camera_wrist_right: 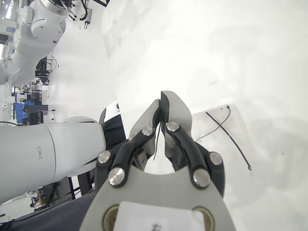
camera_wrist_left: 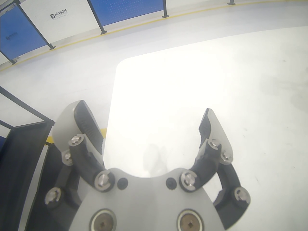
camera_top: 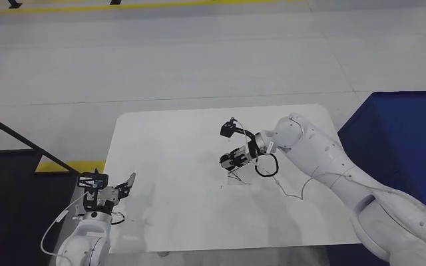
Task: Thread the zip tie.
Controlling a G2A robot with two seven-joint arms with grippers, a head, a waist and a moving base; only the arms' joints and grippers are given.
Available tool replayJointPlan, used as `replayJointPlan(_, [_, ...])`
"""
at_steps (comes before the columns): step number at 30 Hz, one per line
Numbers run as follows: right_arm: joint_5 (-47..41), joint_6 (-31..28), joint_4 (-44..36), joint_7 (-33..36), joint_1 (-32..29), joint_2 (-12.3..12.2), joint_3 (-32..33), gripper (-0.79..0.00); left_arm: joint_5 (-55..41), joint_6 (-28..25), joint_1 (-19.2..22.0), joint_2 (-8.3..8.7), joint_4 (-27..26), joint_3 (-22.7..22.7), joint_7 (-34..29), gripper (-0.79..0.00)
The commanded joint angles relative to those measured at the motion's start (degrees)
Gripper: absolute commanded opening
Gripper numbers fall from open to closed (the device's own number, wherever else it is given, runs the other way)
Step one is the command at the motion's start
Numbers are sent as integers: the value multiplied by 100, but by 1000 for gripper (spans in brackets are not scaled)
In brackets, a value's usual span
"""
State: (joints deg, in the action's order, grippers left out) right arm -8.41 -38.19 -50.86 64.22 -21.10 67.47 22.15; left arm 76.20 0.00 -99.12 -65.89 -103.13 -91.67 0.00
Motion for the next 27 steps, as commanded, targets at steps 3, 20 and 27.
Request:
replayJointPlan(3, [-576,-428,-116,-240,-332,-88,241,-785,-51,-203,-41,4,21,35,-72,0])
replayJointPlan(20, [-2055,-1093,-1039,-906,-1307,-484,674,-785,-1156,-2759,-362,105,-96,-42,-788,0])
replayJointPlan(27, [-2272,-1163,-1081,-976,-1409,-483,779,-785,-931,-3925,-785,136,-332,329,-203,0])
